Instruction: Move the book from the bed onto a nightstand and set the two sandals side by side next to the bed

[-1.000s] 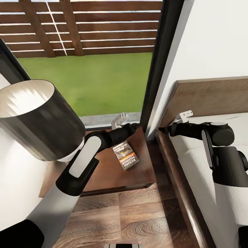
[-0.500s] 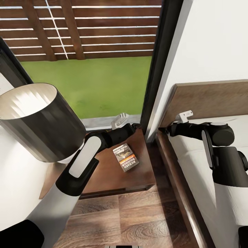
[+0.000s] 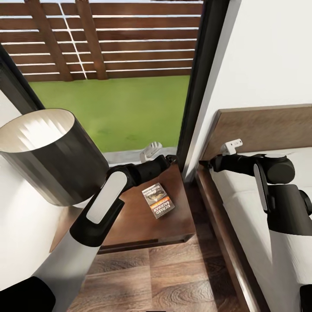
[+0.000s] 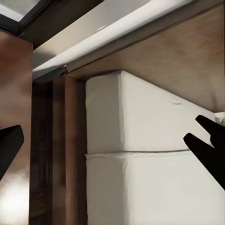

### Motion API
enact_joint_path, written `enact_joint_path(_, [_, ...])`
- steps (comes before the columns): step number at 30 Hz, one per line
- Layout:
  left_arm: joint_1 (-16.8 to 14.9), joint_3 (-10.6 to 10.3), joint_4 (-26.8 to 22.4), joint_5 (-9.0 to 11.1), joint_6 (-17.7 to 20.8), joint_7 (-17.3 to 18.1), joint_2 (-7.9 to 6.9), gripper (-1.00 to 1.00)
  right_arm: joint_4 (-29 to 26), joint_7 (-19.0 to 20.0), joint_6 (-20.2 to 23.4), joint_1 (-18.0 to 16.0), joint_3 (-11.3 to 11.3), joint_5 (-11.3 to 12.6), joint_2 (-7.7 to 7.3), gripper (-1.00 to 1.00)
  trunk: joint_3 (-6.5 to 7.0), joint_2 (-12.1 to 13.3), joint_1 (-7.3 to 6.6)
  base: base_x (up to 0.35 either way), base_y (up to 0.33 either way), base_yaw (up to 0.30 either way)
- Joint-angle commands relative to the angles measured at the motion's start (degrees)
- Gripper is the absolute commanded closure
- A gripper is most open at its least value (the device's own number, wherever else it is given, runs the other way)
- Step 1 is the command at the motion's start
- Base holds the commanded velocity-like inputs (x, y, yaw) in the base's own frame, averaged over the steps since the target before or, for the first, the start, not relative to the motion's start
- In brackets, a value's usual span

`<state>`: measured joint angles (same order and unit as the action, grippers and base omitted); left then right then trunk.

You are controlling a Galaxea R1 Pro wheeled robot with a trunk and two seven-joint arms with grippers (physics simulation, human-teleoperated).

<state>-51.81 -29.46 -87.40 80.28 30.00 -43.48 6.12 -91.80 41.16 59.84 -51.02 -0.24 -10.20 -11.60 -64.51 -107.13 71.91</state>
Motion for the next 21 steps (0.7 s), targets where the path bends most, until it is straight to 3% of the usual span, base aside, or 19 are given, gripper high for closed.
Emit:
enact_joint_path(1, [0.0,0.0,-0.1,0.4,0.1,-0.5,0.00,-1.00,0.0,0.7,0.2,0.0,0.0,-0.6,0.00,-1.00,0.05,0.0,0.00,0.000,0.000,0.000])
enact_joint_path(21, [0.0,0.0,-0.2,0.4,0.1,-0.5,-0.11,-1.00,0.0,1.0,0.2,0.0,0.0,-0.6,0.18,-1.00,1.89,0.0,0.00,0.000,0.000,0.000])
